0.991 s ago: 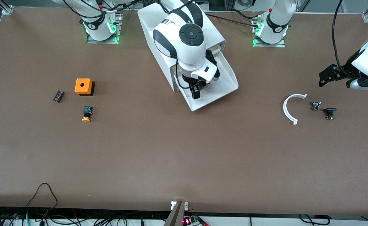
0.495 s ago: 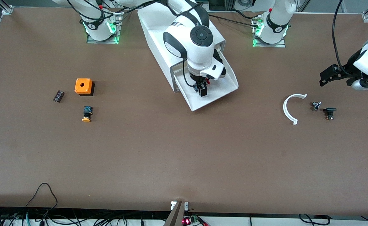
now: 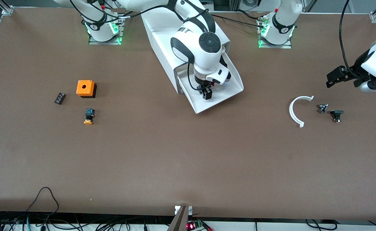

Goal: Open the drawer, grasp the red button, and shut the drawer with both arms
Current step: 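Reach the right gripper into the drawer while the left gripper withdraws, then grasp the red push button in the drawer with the right gripper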

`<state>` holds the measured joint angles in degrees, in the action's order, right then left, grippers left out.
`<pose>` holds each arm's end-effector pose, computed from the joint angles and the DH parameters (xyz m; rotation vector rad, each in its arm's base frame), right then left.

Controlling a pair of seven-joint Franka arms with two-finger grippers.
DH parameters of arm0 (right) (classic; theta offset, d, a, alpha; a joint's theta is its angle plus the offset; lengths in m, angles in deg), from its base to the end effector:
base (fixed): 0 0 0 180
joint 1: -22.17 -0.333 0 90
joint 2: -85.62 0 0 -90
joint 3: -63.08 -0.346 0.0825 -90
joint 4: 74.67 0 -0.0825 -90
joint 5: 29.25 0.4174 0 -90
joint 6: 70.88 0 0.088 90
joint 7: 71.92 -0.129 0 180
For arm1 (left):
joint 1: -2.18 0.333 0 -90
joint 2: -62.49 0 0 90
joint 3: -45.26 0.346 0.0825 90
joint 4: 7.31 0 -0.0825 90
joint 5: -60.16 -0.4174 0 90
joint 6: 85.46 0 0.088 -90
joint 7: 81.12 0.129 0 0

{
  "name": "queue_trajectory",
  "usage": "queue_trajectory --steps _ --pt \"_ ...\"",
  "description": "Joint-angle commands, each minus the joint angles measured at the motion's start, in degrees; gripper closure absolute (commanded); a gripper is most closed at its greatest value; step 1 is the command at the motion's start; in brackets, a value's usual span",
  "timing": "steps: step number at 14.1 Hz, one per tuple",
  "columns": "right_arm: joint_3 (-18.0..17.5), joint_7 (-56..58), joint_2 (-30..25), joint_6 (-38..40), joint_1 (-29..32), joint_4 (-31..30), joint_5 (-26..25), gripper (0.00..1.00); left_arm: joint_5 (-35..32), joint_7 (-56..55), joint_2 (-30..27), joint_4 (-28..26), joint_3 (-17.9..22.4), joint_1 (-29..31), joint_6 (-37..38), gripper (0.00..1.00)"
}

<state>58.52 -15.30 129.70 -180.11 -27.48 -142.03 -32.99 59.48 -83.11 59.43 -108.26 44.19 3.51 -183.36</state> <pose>0.4874 0.6365 0.3172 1.7786 2.5833 -0.0572 0.5767 0.0038 0.5784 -3.1283 -0.0589 -0.0006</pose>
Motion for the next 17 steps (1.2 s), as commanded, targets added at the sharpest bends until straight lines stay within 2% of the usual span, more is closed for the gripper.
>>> queue_trajectory --steps 1,2,6,13,17 --pt "-0.10 -0.02 1.01 0.33 -0.36 2.05 -1.09 0.00 -1.52 -0.83 -0.10 1.03 0.19 -0.37 1.39 0.00" --pt "-0.19 -0.02 1.10 0.16 -0.44 2.05 -0.92 0.00 -1.52 -0.74 -0.10 1.03 0.19 -0.37 1.39 0.00" --pt "-0.19 -2.21 1.28 0.15 -0.71 2.05 -0.74 0.34 -1.43 -1.09 0.16 1.11 -0.16 -0.46 1.39 0.00" --pt "-0.19 -3.71 1.45 -0.20 -1.15 1.97 -1.00 0.69 -1.43 -1.09 0.25 0.94 0.02 0.16 0.96 0.00" --pt "-0.19 -3.97 1.45 -1.16 -1.24 2.05 -0.92 0.76 -1.52 -1.09 0.43 1.03 -0.07 -0.10 0.78 0.00"
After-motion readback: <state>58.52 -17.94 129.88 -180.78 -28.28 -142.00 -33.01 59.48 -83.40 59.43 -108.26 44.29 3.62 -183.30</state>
